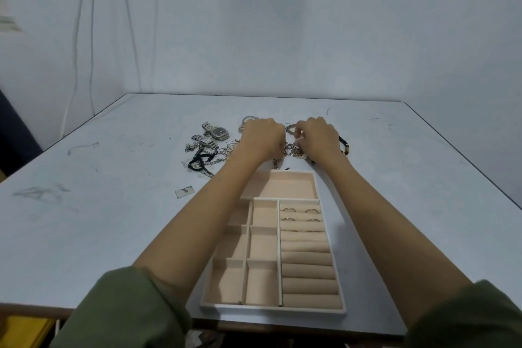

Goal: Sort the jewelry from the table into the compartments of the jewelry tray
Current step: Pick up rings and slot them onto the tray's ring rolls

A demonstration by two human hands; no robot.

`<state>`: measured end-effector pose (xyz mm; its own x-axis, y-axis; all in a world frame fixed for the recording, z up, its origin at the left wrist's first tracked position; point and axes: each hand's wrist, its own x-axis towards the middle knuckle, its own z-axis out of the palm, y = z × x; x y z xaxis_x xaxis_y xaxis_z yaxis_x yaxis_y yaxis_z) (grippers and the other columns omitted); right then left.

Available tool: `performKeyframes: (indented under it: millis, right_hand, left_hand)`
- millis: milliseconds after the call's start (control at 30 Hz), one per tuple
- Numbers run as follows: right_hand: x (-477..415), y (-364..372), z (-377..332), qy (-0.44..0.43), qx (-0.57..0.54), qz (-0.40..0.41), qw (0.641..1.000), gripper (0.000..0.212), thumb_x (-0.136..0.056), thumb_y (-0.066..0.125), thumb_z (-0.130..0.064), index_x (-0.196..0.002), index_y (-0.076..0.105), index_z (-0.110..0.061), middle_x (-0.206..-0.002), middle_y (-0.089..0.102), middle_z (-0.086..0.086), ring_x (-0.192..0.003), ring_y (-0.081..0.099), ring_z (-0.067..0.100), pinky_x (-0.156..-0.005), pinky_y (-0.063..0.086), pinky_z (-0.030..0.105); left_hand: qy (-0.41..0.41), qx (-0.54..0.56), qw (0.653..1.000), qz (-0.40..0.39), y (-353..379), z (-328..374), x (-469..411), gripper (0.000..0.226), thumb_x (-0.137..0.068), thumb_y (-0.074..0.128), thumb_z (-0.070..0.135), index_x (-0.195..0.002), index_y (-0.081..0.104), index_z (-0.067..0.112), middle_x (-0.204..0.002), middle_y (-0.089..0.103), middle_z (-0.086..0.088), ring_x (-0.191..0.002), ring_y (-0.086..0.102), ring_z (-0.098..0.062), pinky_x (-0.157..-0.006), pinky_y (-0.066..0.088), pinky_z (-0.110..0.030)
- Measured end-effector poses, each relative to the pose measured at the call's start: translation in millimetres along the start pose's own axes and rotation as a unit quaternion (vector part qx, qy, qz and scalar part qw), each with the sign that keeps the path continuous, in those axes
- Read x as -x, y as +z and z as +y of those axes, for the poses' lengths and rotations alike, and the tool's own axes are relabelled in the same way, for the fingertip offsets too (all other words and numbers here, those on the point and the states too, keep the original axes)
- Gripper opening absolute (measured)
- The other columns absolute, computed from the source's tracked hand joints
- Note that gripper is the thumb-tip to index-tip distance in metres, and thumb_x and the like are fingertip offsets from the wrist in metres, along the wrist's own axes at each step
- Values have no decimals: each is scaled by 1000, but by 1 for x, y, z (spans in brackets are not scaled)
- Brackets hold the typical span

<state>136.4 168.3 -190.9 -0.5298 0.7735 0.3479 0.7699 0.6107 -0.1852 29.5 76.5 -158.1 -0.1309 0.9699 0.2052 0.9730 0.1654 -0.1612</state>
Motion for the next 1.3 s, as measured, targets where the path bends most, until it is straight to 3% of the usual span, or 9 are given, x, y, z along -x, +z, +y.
performKeyframes:
  millis: [200, 333, 433, 633, 767, 933, 1067, 1200, 1300]
  right_hand:
    - [9, 0, 3, 20, -50, 18, 998, 6, -86, 62, -14, -91, 66, -14, -99, 62, 6, -105, 49, 27, -78, 34, 34]
    - [16, -2, 4, 39, -86, 38, 995, 5, -87, 63, -16, -89, 67, -13, -98, 63, 5, -104, 49, 26, -80, 37, 35]
    - [22, -3, 6, 51, -127, 58, 989, 5, -86, 65, -16, -87, 69, -12, -93, 65, 3, -100, 52, 22, -73, 38, 33]
    - [34, -9, 9, 77, -254, 101, 959, 4, -81, 69, -13, -77, 69, -14, -75, 66, -5, -69, 53, 6, -65, 37, 25]
    - [52, -9, 6, 80, -366, 109, 921, 5, -76, 73, -6, -76, 71, -10, -70, 67, 3, -60, 55, 5, -60, 44, 21]
    - [80, -19, -3, 83, -441, 120, 886, 10, -72, 79, -6, -75, 71, -10, -72, 67, 7, -68, 61, 16, -65, 53, 26]
    - [111, -44, -17, 68, -485, 119, 864, 7, -74, 78, -4, -78, 72, -6, -70, 66, -2, -60, 54, -3, -59, 43, 9]
    - [152, -57, -21, 63, -530, 103, 839, 7, -75, 77, -4, -81, 73, -5, -76, 70, 7, -64, 55, 6, -57, 44, 7]
    - [175, -61, -18, 46, -519, 92, 849, 7, -75, 78, -6, -78, 74, -12, -73, 72, 0, -64, 60, 9, -62, 47, 12]
  left_hand:
    - [58, -76, 995, -13, 1, 11, -2, 7, -81, 61, 15, -85, 59, 11, -98, 63, -9, -96, 58, -26, -66, 34, -32]
    - [59, -4, 998, -30, 12, 3, -3, 22, -79, 63, 27, -89, 65, 7, -104, 59, -7, -100, 52, -26, -64, 31, -33]
    - [19, 126, 992, -8, 25, -4, -1, 19, -85, 52, 28, -74, 58, 13, -92, 55, -5, -85, 45, -21, -59, 30, -31]
    - [-29, 430, 900, 59, 28, -18, 15, 6, -88, 53, 15, -83, 51, 13, -73, 56, 4, -70, 51, -15, -64, 39, -22]
    - [-22, 486, 867, 105, 25, -30, 42, 7, -90, 52, 7, -84, 53, 9, -80, 61, -7, -73, 53, -15, -66, 42, -23]
    - [-15, 544, 828, 137, 25, -41, 81, 15, -92, 55, 9, -81, 54, 18, -77, 58, 9, -69, 52, -2, -65, 43, -19]
    - [-16, 593, 782, 188, 16, -42, 110, 9, -91, 59, 13, -84, 57, 18, -80, 59, 11, -77, 56, -6, -69, 46, -18]
    - [-7, 598, 783, 172, 22, -34, 127, 4, -86, 63, 21, -89, 65, 22, -80, 63, 17, -80, 60, -6, -76, 50, -25]
    - [13, 581, 797, 163, 20, -26, 130, 11, -88, 64, 17, -98, 68, 21, -86, 67, 14, -83, 63, -3, -78, 50, -21]
